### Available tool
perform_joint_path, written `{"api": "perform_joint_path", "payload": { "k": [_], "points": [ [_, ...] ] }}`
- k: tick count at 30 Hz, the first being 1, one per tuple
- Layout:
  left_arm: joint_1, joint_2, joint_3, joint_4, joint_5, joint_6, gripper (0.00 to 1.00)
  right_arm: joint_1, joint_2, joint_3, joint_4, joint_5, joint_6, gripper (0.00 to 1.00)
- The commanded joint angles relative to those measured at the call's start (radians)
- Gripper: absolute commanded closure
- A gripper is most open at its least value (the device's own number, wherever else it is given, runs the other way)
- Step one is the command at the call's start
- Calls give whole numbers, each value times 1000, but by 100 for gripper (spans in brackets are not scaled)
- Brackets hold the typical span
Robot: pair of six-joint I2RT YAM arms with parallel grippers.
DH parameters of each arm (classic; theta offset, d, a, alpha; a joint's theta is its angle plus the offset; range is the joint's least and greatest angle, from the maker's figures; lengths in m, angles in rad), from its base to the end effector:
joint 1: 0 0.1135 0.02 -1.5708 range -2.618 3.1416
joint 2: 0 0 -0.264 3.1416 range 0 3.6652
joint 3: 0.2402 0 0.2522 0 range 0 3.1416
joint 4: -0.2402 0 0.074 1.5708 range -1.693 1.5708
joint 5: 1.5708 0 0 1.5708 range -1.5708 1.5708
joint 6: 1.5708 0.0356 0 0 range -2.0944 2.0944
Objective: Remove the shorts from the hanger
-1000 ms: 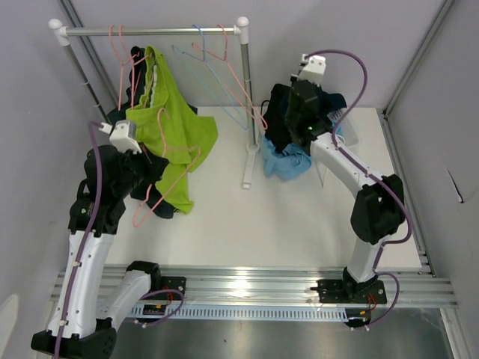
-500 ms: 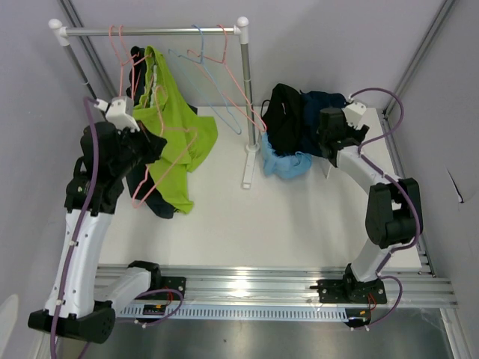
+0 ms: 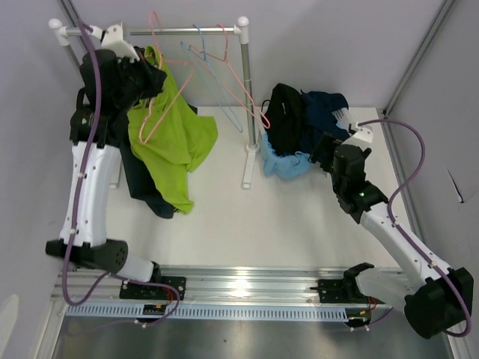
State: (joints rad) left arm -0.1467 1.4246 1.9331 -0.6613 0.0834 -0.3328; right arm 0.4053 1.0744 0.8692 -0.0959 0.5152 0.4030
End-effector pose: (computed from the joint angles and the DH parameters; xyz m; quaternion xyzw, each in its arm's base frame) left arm 0.2711 -0.0431 0.5297 -0.0434 0.7576 -0.1852 0.6244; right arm 0.2335 0.0811 0.3233 0.1502 0.7788 0.0369 0.6079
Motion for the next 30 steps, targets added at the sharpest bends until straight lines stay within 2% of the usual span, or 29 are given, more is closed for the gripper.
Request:
{"api": "perform_joint_path", "payload": {
  "k": [1,3,4,9,15,20,21,24,26,27,28,30],
  "points": [
    [-8,117,212,5,-34,-14,100,-17,86,46,-45,-214,-50,1],
    [-11,201,263,-1,-34,-25,100,-16,137,91,-105,-190,-40,0],
    [-16,226,368,-12,-42,-26,100,-16,134,88,-102,-198,-35,1],
    [-28,345,457,-41,-51,-38,100,18,44,30,-56,-208,-12,1],
    [-73,307,328,-17,-79,-26,100,30,9,-19,-76,-182,-3,1],
    [-103,177,147,9,-135,-14,100,32,-7,-30,-90,-176,-3,1],
    [-105,154,82,20,-151,-9,96,33,-8,-30,-91,-176,-1,1],
    [-106,82,41,20,-178,18,81,43,-17,-30,-97,-176,7,1],
    [-106,44,44,9,-224,60,42,50,-22,-29,-100,-172,10,0],
    [-106,34,55,9,-241,73,5,61,-28,-27,-102,-165,11,1],
    [-105,25,61,9,-279,87,1,69,-31,-29,-103,-162,13,1],
    [-90,7,95,6,-301,121,1,85,-34,-29,-108,-149,19,1]
  ]
}}
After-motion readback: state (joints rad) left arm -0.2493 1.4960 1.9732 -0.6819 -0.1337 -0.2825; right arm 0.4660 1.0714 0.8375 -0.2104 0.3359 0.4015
